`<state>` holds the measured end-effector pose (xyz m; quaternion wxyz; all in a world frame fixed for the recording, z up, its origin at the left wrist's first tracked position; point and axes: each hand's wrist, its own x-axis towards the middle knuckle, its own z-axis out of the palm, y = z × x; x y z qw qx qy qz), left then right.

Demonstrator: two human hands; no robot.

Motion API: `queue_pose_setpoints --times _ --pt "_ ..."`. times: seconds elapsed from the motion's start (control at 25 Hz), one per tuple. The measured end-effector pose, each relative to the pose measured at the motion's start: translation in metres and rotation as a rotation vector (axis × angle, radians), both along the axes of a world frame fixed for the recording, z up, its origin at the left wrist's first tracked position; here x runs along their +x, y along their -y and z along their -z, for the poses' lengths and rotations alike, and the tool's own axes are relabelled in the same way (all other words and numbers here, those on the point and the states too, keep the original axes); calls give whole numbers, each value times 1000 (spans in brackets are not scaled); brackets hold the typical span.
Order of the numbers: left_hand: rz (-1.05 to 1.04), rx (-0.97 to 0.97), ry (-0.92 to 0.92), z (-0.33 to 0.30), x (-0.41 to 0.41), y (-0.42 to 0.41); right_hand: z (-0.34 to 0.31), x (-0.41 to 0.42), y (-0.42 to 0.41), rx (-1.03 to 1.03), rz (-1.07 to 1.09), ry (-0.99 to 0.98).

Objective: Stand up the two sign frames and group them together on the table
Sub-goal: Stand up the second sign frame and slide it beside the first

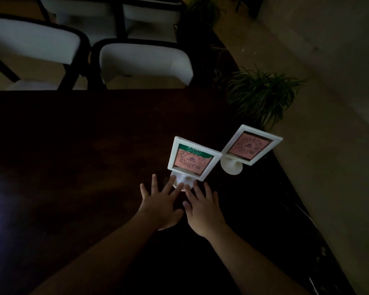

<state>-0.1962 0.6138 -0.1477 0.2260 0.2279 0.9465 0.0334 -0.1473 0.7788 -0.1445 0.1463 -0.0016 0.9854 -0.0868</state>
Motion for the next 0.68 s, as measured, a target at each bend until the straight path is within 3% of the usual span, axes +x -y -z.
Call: queue_pose_setpoints --times 0.32,0.68 --pt "-185 -27 15 -3 -2 -69 2 -29 -73 -61 -147 -6" --pt "-247 -59 17 -8 -7 -94 2 -46 -102 -79 -244 6"
